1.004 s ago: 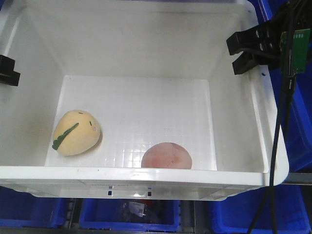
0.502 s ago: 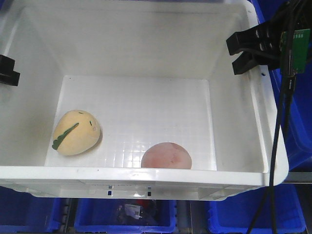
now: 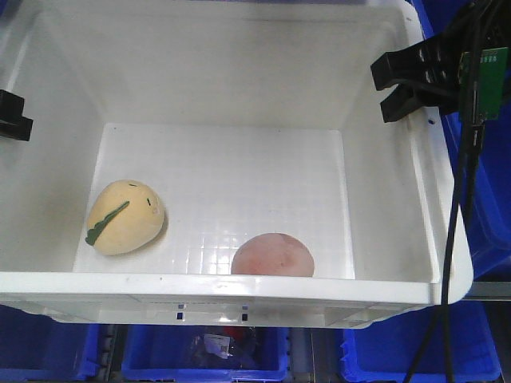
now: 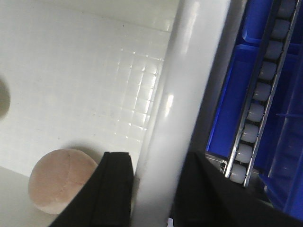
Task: Place moving items into box and shelve
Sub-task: 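Hold the tote level with both grippers as the base aligns with shelf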
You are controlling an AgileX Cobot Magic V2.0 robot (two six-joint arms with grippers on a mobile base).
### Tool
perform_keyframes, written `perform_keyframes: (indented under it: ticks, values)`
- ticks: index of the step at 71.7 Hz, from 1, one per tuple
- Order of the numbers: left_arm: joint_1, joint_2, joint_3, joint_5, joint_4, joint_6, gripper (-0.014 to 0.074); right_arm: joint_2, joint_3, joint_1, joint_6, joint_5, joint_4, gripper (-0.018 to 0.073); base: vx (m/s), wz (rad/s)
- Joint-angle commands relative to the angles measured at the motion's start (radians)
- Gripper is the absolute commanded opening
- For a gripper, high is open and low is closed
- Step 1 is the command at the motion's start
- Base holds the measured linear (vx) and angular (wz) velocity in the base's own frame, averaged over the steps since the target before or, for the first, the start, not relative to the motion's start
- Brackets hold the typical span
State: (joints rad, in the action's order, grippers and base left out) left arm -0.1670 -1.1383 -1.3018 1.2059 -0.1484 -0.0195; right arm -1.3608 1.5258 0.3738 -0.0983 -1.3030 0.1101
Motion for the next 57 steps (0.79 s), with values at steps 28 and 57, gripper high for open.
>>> perform_keyframes:
  ticks: [28, 57]
  values:
    - [0.001, 0.032, -0.044, -0.116, -0.049, 0.006, -0.0017, 0.039, 0.047, 0.001, 0.024, 0.036, 0.037, -0.0012, 0.0, 0.0]
    - [0.001, 0.031, -0.044, -0.245, -0.049, 0.006, -0.0017, 0.034, 0.047, 0.001, 0.026, 0.093, 0.036, -0.0012, 0.0, 0.0]
